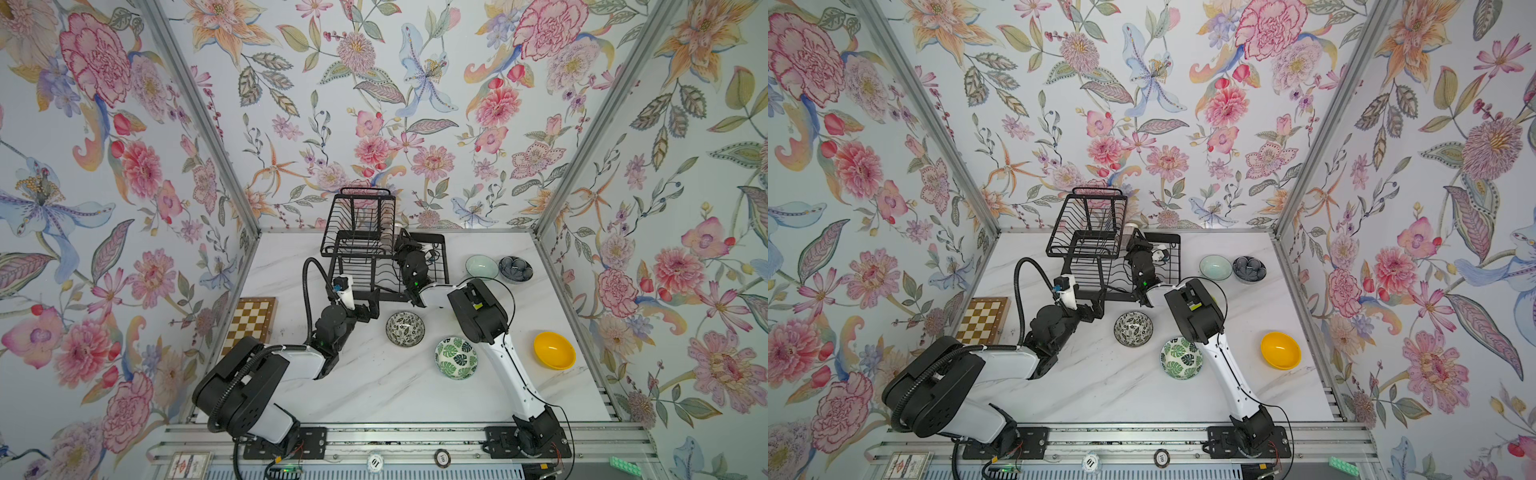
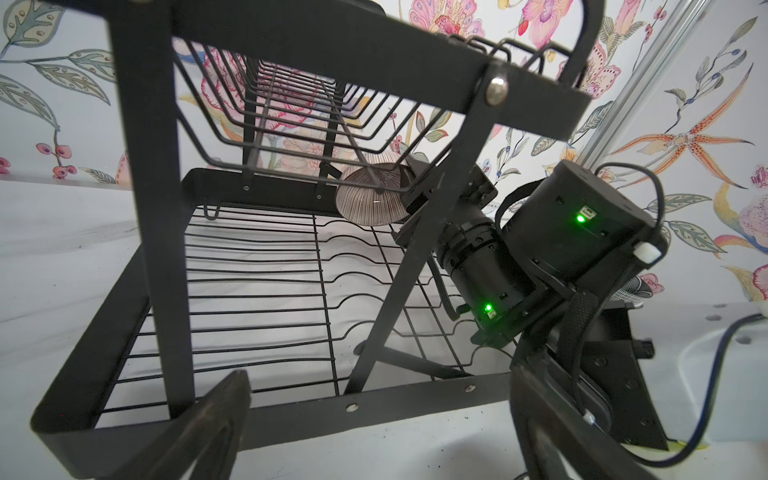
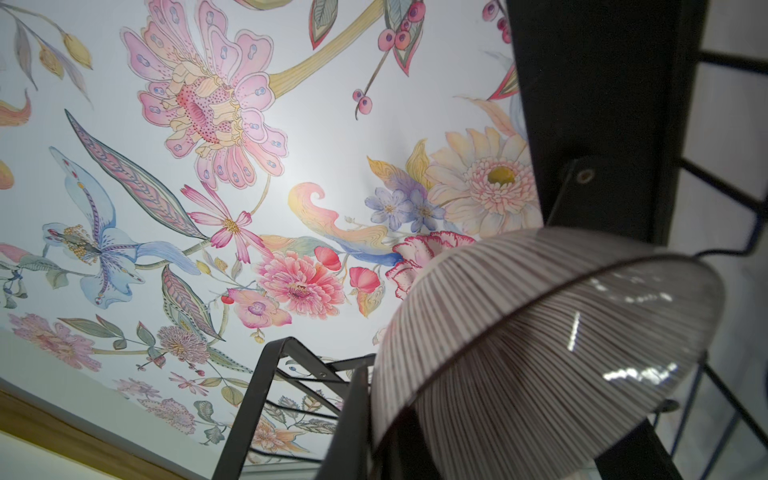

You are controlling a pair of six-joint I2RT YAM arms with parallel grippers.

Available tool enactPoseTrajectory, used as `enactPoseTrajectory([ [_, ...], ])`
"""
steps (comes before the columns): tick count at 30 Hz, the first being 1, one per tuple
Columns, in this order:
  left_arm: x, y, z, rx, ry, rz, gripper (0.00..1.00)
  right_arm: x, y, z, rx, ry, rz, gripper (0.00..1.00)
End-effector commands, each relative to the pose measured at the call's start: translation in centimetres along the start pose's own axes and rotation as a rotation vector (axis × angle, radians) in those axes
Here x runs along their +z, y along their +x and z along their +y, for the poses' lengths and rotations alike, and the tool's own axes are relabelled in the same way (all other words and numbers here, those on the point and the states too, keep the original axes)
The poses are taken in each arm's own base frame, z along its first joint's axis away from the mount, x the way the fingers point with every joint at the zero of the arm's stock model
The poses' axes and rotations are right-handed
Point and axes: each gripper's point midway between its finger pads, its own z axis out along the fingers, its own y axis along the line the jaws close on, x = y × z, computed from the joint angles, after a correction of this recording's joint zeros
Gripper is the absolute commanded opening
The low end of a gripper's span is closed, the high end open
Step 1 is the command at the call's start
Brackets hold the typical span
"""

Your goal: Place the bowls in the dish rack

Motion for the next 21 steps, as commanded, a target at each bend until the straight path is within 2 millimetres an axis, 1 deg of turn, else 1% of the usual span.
enactPoseTrajectory([
  [1,-0.4,-1.0,-0.2,-0.017,0.010,-0.036,0.99,-2.0,-0.9,-1.8,-0.049,-0.030,-0.009,0.00],
  [8,-0.4,-1.1,-0.4,-0.022,0.017,-0.036,0.99,-1.0,-1.2,-0.4,-0.111,-0.036,0.032,0.00],
  [11,-0.4,-1.0,-0.4,-0.023,0.021,-0.034,0.99,-0.6,-1.3,0.2,-0.144,-0.011,0.042,0.00],
  [17,-0.2,-0.8,-0.5,-0.031,0.028,-0.029,0.99,0.0,-1.5,3.0,-0.183,-0.028,0.058,0.00],
  [21,-0.1,-0.7,-0.7,-0.040,0.039,-0.027,0.99,-0.4,-1.7,4.2,-0.172,-0.040,0.047,0.00],
])
